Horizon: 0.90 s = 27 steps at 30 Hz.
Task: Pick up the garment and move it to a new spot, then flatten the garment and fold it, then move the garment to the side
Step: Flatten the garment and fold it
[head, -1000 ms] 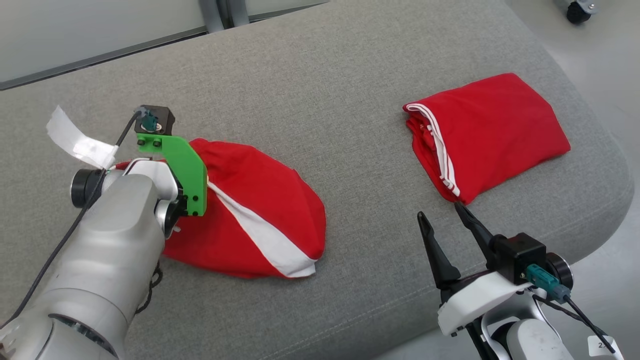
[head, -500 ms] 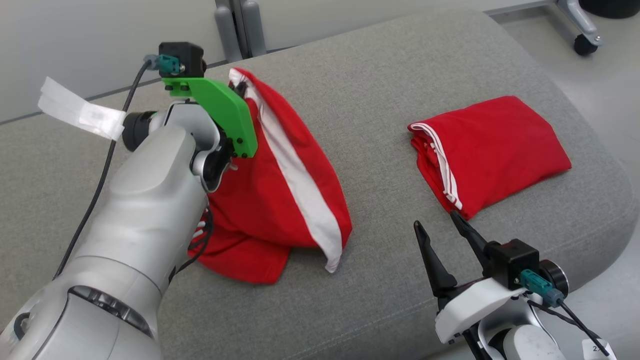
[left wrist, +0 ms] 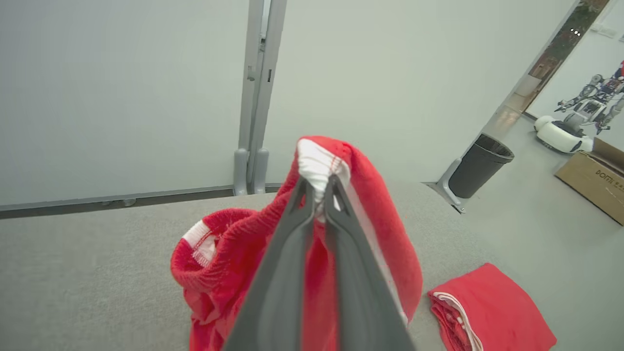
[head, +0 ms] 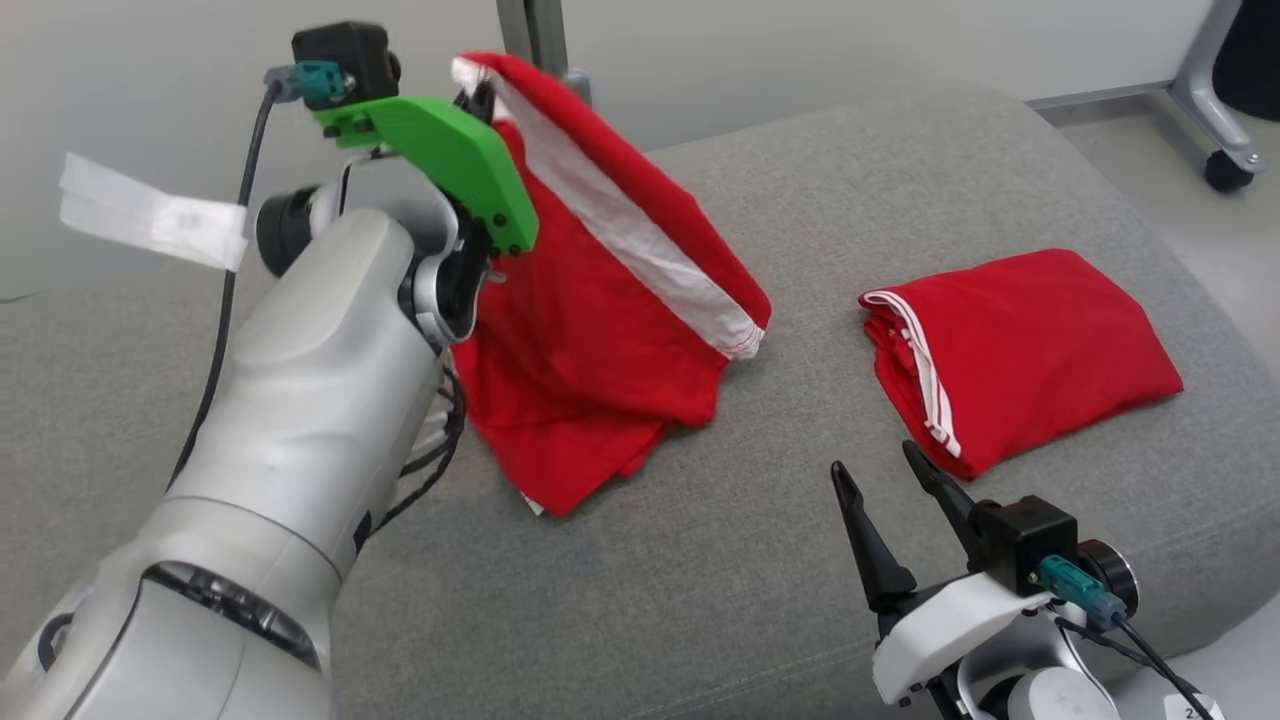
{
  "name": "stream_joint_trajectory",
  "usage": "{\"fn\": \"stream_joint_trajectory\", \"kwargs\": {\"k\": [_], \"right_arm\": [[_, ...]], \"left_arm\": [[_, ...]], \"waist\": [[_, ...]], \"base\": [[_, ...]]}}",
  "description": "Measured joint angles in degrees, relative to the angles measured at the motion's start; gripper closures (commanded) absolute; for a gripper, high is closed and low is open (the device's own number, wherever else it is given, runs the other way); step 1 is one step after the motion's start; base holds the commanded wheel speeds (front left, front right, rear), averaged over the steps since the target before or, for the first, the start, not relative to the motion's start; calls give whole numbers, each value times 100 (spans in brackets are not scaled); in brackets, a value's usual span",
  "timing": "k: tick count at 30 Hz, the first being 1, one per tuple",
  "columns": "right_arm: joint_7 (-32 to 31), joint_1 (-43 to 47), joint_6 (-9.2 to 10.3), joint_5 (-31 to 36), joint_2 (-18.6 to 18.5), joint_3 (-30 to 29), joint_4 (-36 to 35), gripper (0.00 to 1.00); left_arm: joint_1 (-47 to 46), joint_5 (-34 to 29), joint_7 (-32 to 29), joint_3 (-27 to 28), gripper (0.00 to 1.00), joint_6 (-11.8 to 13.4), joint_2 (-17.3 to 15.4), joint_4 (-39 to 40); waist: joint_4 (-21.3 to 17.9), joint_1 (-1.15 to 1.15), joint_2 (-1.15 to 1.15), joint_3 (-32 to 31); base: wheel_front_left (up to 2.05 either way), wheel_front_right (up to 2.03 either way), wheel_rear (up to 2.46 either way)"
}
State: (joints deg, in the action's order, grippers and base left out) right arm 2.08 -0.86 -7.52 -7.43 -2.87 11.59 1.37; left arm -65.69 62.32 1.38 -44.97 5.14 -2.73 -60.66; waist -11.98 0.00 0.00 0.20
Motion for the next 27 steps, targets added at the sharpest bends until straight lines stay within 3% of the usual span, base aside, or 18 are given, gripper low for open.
{"fn": "stream_joint_trajectory", "kwargs": {"k": [4, 19, 20, 21, 27], "right_arm": [[3, 21, 0, -4, 0, 18, -14, 0], [-59, 34, 0, 13, 1, 113, -102, 0], [-76, 30, 0, 18, 1, 110, -110, 0], [-82, 29, 0, 26, 1, 100, -113, 0], [-100, 26, 0, 66, 0, 69, -141, 0]], "left_arm": [[730, 67, -452, -104, 100, 270, -159, -662], [1717, 298, -676, 21, 100, 491, -659, -1202], [1753, 309, -641, 29, 60, 493, -687, -1209], [1780, 318, -604, 38, 0, 493, -703, -1213], [1807, 311, -354, 24, 0, 387, -714, -1217]], "waist": [[188, 0, 0, -88], [455, 0, 0, 0], [447, 0, 0, 9], [440, 0, 0, 21], [425, 0, 0, 60]], "base": [[0, 0, 0], [0, 0, 0], [0, 0, 0], [0, 0, 0], [0, 0, 0]]}}
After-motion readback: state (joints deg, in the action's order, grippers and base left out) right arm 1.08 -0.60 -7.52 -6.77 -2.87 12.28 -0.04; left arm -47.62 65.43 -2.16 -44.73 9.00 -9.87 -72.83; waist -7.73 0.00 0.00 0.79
